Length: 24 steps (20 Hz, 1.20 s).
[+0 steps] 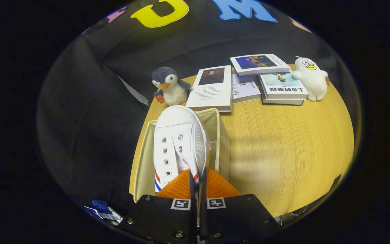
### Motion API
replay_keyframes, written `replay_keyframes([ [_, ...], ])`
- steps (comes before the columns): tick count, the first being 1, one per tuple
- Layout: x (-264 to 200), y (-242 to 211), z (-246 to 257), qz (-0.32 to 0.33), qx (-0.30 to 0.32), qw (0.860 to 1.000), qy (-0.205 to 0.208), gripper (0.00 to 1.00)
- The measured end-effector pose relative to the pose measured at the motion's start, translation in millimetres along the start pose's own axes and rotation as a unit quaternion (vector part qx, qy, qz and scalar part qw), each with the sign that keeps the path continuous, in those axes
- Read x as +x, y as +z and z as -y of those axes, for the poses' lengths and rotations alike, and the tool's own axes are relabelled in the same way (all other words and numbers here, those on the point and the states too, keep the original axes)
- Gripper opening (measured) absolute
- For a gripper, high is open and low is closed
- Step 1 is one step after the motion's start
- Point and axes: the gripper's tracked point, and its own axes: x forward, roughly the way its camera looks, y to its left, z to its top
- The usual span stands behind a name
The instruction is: Open the storage box then place both shoes into the box .Put the left shoe in first, then the right shoe, with the right side of both shoes facing outward in a uniform manner.
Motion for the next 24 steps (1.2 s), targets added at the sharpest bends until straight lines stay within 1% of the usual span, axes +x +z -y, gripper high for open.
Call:
replay_keyframes([
  [2, 5, -3, 0, -0.002, -0.008, 1.0, -0.009, 0.03],
  [3, 5, -3, -4, 0.001, -0.009, 1.0, -0.002, 0.08],
  [4, 2, 4, -4, 0.019, -0.008, 1.0, -0.001, 0.22],
  [5, -3, 14, -5, 0.036, -0.01, 0.999, -0.001, 0.44],
  [6, -8, 20, -3, 0.052, -0.016, 0.998, -0.007, 0.57],
  [8, -24, 31, 2, 0.078, -0.033, 0.996, -0.011, 0.98],
  [12, -66, 48, 9, 0.128, -0.061, 0.99, -0.003, 0.98],
  [15, -103, 60, 32, 0.167, -0.078, 0.983, -0.011, 0.98],
  [19, -148, 70, 79, 0.213, -0.079, 0.973, -0.033, 0.98],
  [22, -180, 75, 118, 0.242, -0.077, 0.966, -0.057, 0.98],
  [24, -200, 77, 147, 0.265, -0.081, 0.958, -0.077, 0.98],
])
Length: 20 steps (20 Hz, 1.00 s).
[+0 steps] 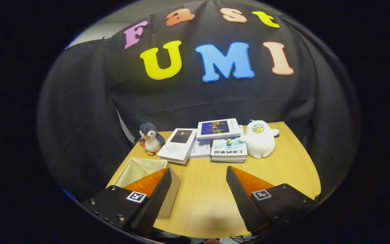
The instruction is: Open the storage box then place both shoes into the box .Put the left shoe in first, then the right shoe, with the right side of both shoes facing outward in a uniform manner.
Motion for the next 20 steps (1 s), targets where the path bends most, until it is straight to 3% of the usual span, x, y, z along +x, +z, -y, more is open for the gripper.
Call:
replay_keyframes([
  [5, -33, 25, 47, 0.099, -0.06, 0.991, -0.065, 0.98],
  [9, -51, 43, 56, 0.162, -0.079, 0.98, -0.081, 0.97],
  [20, -49, 51, 69, 0.18, -0.039, 0.98, -0.071, 0.98],
])
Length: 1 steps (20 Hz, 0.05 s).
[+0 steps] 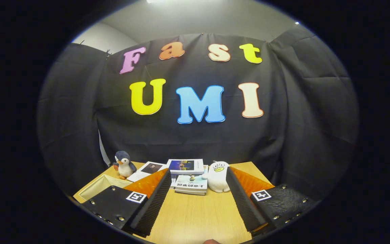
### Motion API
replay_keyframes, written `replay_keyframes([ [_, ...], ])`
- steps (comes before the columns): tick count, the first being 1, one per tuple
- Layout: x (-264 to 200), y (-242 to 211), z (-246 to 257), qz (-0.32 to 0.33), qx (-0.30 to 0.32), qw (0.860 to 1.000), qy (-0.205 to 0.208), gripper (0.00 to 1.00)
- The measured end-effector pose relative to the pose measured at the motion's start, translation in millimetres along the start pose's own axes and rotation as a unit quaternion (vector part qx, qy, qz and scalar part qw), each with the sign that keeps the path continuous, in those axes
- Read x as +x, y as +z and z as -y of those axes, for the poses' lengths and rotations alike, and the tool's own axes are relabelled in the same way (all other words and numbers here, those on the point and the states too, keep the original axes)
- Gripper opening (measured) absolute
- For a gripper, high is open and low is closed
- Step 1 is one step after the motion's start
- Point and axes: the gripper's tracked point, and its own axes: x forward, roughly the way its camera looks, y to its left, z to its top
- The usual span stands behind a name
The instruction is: Open the storage box then place both shoes into the box .Put the left shoe in first, then the right shoe, with the right side of both shoes facing outward in a uniform manner.
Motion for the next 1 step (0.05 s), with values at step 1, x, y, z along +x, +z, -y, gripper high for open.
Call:
replay_keyframes([
  [1, 1.2, 2.9, 1.5, 0.004, 0.002, 1.0, -0.001, 0.98],
])
